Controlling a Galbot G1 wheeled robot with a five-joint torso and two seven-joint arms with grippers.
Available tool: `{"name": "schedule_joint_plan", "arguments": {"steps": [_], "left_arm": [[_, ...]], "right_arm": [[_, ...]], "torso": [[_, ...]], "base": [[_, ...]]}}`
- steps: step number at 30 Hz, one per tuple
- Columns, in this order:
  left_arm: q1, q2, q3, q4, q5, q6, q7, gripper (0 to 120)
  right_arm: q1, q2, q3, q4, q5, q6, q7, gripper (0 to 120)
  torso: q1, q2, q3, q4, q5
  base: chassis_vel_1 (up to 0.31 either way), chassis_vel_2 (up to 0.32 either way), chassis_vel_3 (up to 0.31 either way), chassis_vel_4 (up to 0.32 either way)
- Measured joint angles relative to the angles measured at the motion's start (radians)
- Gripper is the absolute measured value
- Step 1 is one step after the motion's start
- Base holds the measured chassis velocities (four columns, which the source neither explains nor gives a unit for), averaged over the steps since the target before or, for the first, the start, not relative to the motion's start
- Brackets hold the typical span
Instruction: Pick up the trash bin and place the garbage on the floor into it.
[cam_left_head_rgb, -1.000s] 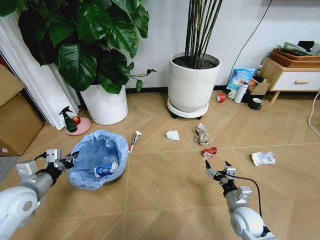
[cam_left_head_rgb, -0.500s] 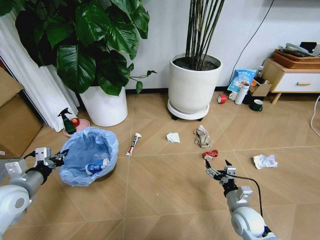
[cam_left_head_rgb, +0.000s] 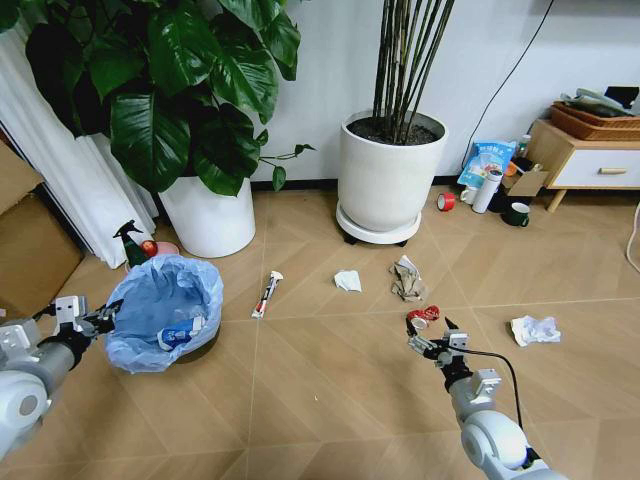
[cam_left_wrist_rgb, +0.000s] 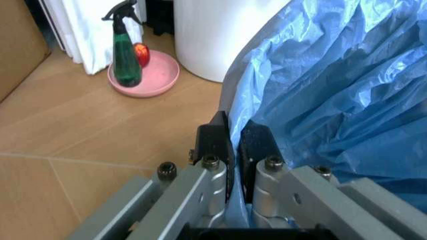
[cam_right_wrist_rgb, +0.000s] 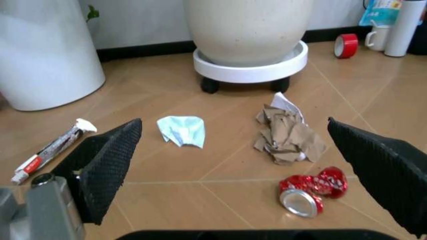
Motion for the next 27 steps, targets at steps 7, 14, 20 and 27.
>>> {"name": "schedule_joint_plan", "arguments": {"steps": [7, 14, 20, 27], "left_arm": [[-0.005, -0.003, 0.008, 0.0, -0.001, 0.0, -0.001, 0], [-0.013, -0.006, 0.017, 0.005, -0.001, -0.001, -0.003, 0], [-0.017, -0.007, 0.021, 0.011, -0.001, -0.002, -0.005, 0], [-0.018, -0.007, 0.021, 0.016, -0.001, -0.002, -0.005, 0]], "right_arm": [[0.011, 0.0, -0.007, -0.016, -0.003, 0.006, -0.005, 100], [0.02, 0.0, -0.011, -0.029, -0.004, 0.012, -0.009, 100], [0.031, 0.002, -0.019, -0.047, -0.005, 0.021, -0.014, 100], [0.042, 0.003, -0.029, -0.058, -0.012, 0.031, -0.018, 100]], "torso": [[0.0, 0.0, 0.0, 0.0, -0.0001], [0.0, 0.0, 0.0, -0.0001, -0.0001], [0.0, 0.0, 0.0, 0.0001, 0.0], [0.0, 0.0, 0.0, 0.0, 0.0]], "base": [[-0.078, 0.077, 0.072, -0.079], [-0.08, 0.095, 0.066, -0.098], [-0.068, 0.143, 0.071, -0.138], [-0.042, 0.203, 0.028, -0.222]]}}
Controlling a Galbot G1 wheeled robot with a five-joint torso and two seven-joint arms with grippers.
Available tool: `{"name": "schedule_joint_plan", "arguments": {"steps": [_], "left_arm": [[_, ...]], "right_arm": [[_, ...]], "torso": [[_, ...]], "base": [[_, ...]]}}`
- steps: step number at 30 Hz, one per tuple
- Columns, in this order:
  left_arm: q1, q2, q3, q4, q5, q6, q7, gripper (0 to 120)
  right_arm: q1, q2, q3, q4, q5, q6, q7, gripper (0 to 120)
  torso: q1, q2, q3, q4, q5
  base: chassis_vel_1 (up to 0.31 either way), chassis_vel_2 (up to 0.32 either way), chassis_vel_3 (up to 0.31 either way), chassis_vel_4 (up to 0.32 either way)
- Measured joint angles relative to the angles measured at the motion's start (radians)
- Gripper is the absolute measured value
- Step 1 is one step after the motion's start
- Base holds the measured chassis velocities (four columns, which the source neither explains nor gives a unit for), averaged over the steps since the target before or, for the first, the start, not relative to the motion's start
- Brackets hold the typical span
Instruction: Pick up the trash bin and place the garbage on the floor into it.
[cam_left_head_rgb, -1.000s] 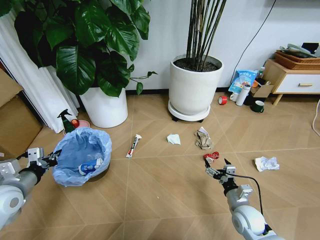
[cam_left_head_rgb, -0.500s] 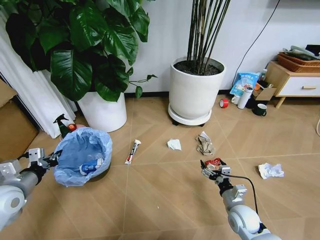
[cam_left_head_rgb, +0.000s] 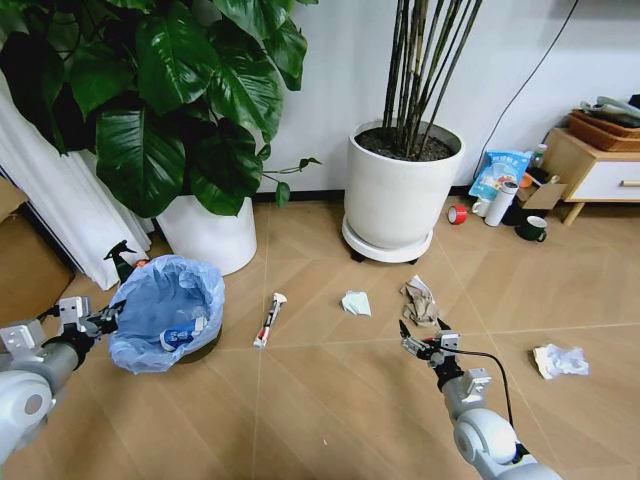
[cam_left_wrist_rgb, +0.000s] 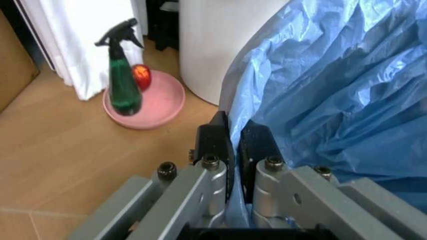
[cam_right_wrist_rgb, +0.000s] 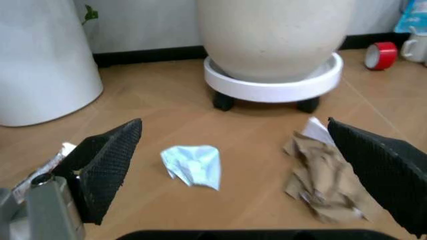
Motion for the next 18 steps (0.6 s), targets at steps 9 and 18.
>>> {"name": "schedule_joint_plan", "arguments": {"steps": [9, 18], "left_arm": [[-0.003, -0.003, 0.0, 0.008, 0.0, -0.001, -0.001, 0], [-0.006, -0.005, 0.004, 0.016, -0.001, -0.001, -0.001, 0]], "right_arm": [[0.016, 0.006, -0.015, -0.018, -0.01, 0.025, -0.014, 100], [0.048, 0.036, -0.061, -0.03, -0.006, 0.018, 0.002, 100]], "torso": [[0.0, 0.0, 0.0, 0.0003, -0.0003], [0.0, 0.0, 0.0, -0.0002, -0.0003]], "base": [[0.01, 0.295, -0.005, -0.275], [-0.01, 0.049, 0.011, -0.059]]}}
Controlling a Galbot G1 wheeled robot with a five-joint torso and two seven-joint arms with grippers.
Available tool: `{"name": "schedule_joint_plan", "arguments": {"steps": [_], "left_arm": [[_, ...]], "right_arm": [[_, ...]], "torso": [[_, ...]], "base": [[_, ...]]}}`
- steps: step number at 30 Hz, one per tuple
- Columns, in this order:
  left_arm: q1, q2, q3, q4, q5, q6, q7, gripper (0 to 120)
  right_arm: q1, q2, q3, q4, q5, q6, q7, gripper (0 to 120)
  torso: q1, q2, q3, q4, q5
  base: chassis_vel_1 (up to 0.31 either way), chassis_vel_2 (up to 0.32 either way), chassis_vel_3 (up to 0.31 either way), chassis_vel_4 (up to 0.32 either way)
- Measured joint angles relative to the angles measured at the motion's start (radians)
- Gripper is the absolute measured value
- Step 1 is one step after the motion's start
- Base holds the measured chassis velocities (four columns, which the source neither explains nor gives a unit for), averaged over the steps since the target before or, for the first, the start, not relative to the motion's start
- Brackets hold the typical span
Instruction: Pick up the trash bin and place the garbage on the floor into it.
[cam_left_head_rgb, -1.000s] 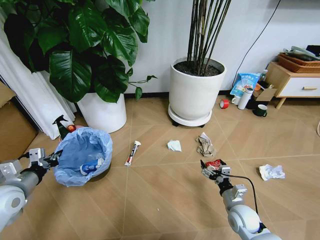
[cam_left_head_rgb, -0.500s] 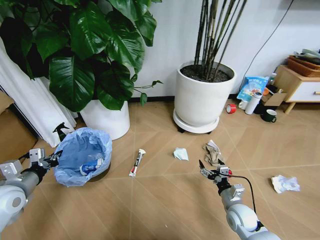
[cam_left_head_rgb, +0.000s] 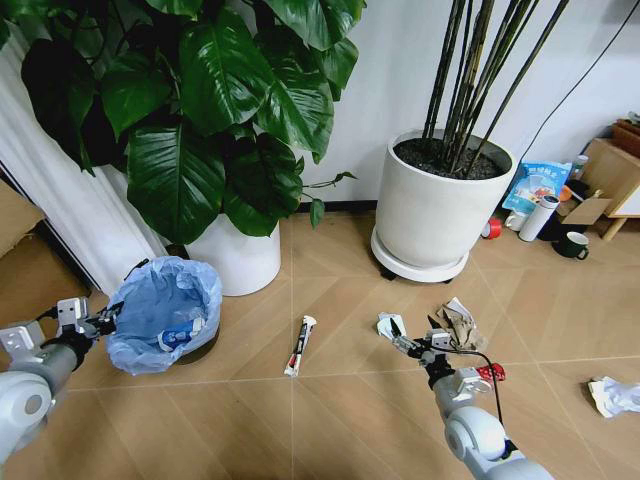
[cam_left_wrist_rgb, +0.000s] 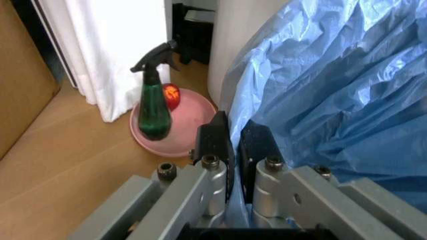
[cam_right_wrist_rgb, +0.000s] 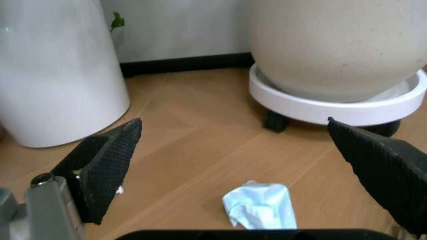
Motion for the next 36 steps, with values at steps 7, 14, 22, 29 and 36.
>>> {"name": "schedule_joint_plan", "arguments": {"steps": [7, 14, 22, 29, 36], "left_arm": [[0.011, 0.006, 0.0, -0.024, -0.005, 0.0, -0.005, 0], [0.018, 0.014, 0.002, -0.029, -0.005, 0.003, -0.015, 0], [0.011, 0.02, 0.009, -0.024, -0.006, 0.005, -0.023, 0], [0.009, 0.027, 0.009, -0.019, -0.013, 0.005, -0.021, 0], [-0.002, 0.035, 0.009, -0.018, -0.023, 0.005, -0.019, 0]], "right_arm": [[0.13, 0.081, -0.127, -0.084, 0.091, -0.051, -0.008, 100], [0.331, 0.214, -0.318, -0.357, 0.127, -0.075, 0.007, 100], [0.461, 0.304, -0.412, -0.583, 0.085, -0.089, 0.011, 100], [0.556, 0.376, -0.467, -0.685, 0.075, -0.143, 0.044, 100], [0.617, 0.428, -0.533, -0.76, 0.084, -0.223, 0.109, 100]], "torso": [[0.0, 0.0, 0.0, 0.0002, 0.0], [0.0, 0.0, 0.0, 0.0008, 0.0001], [0.0, 0.0, 0.0, 0.0001, -0.0002], [0.0, 0.0, 0.0, 0.0004, 0.0], [0.0, 0.0, 0.0, 0.0003, 0.0001]], "base": [[-0.007, -0.045, 0.0, 0.025], [-0.003, 0.032, 0.004, -0.011], [0.0, 0.0, 0.0, 0.0], [0.0, 0.0, 0.0, 0.0], [0.0, 0.0, 0.0, 0.0]]}}
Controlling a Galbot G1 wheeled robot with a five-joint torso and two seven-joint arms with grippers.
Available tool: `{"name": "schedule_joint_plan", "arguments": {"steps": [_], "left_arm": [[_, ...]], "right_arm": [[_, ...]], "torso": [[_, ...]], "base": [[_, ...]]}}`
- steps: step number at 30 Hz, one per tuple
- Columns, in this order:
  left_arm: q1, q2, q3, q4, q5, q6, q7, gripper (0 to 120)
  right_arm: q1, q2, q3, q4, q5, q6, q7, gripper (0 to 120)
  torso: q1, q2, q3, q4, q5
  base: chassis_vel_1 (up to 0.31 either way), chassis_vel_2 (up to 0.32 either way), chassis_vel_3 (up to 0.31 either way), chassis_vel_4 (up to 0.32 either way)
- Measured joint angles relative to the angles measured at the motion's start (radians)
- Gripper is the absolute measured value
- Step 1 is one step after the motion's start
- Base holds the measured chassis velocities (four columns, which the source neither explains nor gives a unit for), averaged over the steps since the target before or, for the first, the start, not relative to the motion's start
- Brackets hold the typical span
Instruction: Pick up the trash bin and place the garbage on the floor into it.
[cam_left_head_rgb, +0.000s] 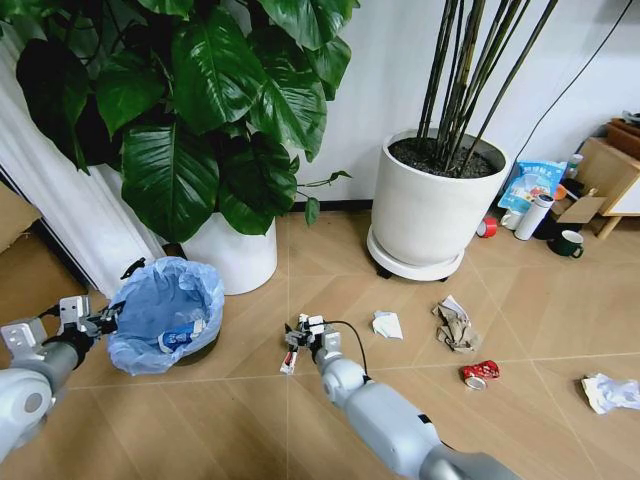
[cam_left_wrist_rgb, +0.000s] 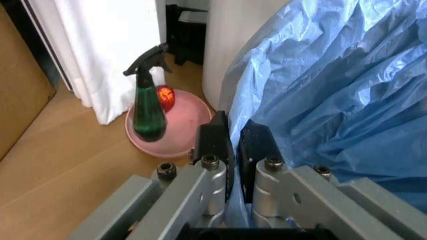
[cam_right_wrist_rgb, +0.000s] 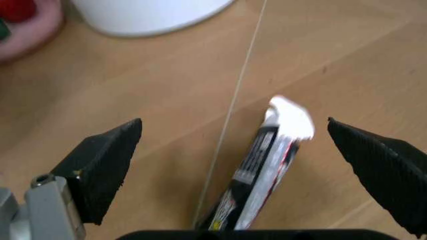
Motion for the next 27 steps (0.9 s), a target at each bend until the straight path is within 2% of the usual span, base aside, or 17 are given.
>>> {"name": "schedule_joint_plan", "arguments": {"steps": [5, 22, 25, 27], "left_arm": [[-0.004, 0.0, 0.003, 0.001, -0.002, 0.0, 0.002, 0], [-0.015, 0.003, 0.015, 0.006, -0.003, 0.0, -0.005, 0], [-0.017, 0.003, 0.017, 0.003, -0.003, 0.001, -0.011, 0], [-0.017, 0.002, 0.017, 0.0, -0.003, 0.001, -0.013, 0]], "right_arm": [[0.027, 0.039, -0.023, -0.067, -0.004, -0.032, 0.02, 100], [0.027, 0.044, -0.018, -0.16, -0.026, -0.041, 0.005, 100], [0.028, 0.044, -0.03, -0.174, -0.029, -0.04, -0.007, 86], [0.028, 0.046, -0.044, -0.181, -0.029, -0.042, -0.012, 81]], "torso": [[0.0, 0.0, 0.0, 0.0, 0.0], [0.0, 0.0, 0.0, -0.0001, 0.0001], [0.0, 0.0, 0.0, 0.0, 0.0001], [0.0, 0.0, 0.0, -0.0001, 0.0]], "base": [[0.0, 0.0, 0.0, 0.0], [0.0, 0.0, 0.0, 0.0], [0.0, 0.0, 0.0, 0.0], [0.0, 0.0, 0.0, 0.0]]}}
